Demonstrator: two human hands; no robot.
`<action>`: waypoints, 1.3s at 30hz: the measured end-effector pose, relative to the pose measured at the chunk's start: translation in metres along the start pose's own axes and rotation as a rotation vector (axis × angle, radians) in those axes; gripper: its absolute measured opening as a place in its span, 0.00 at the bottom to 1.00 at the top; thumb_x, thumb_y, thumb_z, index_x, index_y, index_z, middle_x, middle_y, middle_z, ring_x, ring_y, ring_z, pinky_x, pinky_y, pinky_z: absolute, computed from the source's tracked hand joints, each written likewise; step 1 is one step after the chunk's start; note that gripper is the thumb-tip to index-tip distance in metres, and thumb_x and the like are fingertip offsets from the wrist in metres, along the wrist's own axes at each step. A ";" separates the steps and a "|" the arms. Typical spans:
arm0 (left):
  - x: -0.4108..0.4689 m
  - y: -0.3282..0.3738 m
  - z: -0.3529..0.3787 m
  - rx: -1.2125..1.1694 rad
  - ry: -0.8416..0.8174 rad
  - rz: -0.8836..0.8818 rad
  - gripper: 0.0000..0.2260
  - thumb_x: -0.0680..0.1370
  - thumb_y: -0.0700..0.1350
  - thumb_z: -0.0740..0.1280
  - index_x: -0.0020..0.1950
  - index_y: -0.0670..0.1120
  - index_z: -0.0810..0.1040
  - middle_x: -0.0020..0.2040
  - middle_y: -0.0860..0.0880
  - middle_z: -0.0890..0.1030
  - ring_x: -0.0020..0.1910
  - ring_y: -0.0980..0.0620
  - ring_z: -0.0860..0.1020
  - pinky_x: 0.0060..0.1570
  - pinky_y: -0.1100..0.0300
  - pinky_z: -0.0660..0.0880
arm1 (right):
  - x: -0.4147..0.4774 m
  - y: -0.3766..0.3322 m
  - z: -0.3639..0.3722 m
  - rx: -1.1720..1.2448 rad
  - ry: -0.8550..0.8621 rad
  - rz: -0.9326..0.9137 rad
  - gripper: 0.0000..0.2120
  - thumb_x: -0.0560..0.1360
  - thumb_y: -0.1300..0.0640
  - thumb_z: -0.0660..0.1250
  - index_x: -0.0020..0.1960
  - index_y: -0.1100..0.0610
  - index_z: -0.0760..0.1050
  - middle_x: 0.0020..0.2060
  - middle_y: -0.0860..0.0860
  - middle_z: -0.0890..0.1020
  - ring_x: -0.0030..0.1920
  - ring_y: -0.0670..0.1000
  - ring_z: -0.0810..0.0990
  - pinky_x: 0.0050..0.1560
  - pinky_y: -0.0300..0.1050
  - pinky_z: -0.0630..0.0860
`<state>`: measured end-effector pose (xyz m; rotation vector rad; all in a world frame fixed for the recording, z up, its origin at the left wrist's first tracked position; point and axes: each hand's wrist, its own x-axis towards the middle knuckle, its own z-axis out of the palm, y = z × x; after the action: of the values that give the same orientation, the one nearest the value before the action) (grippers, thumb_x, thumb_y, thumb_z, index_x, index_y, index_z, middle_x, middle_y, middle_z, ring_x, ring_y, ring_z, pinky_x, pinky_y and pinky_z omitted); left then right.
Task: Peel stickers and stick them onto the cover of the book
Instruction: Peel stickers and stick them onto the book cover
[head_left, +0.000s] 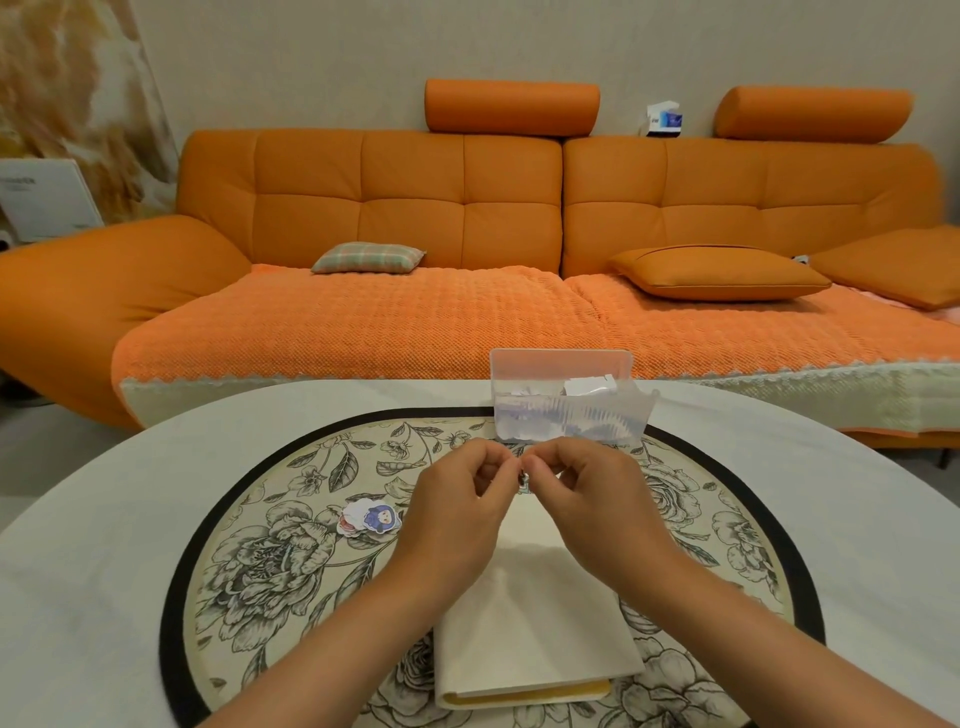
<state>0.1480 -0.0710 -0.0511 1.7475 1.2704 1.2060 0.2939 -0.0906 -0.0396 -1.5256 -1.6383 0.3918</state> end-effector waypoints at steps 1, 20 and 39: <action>0.000 0.000 0.000 0.003 -0.005 0.007 0.07 0.79 0.48 0.68 0.41 0.52 0.79 0.36 0.54 0.81 0.37 0.53 0.79 0.39 0.56 0.75 | 0.000 -0.001 0.000 0.030 0.002 0.021 0.09 0.78 0.53 0.67 0.41 0.48 0.83 0.29 0.33 0.78 0.30 0.40 0.75 0.33 0.36 0.67; 0.008 -0.001 -0.007 -0.211 -0.174 -0.040 0.08 0.82 0.38 0.62 0.47 0.47 0.79 0.42 0.52 0.83 0.43 0.55 0.81 0.41 0.59 0.80 | 0.007 -0.007 -0.007 0.541 -0.132 0.320 0.08 0.79 0.57 0.69 0.44 0.57 0.84 0.34 0.47 0.83 0.29 0.48 0.75 0.30 0.43 0.73; 0.023 -0.004 -0.026 -0.032 -0.142 -0.142 0.05 0.79 0.46 0.64 0.44 0.49 0.77 0.42 0.47 0.82 0.41 0.48 0.81 0.47 0.45 0.80 | 0.024 -0.011 0.004 0.314 -0.058 0.294 0.08 0.80 0.55 0.67 0.45 0.57 0.80 0.28 0.49 0.78 0.24 0.43 0.74 0.27 0.37 0.72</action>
<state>0.1245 -0.0480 -0.0377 1.6592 1.2615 0.9986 0.2865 -0.0695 -0.0255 -1.5229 -1.3211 0.8190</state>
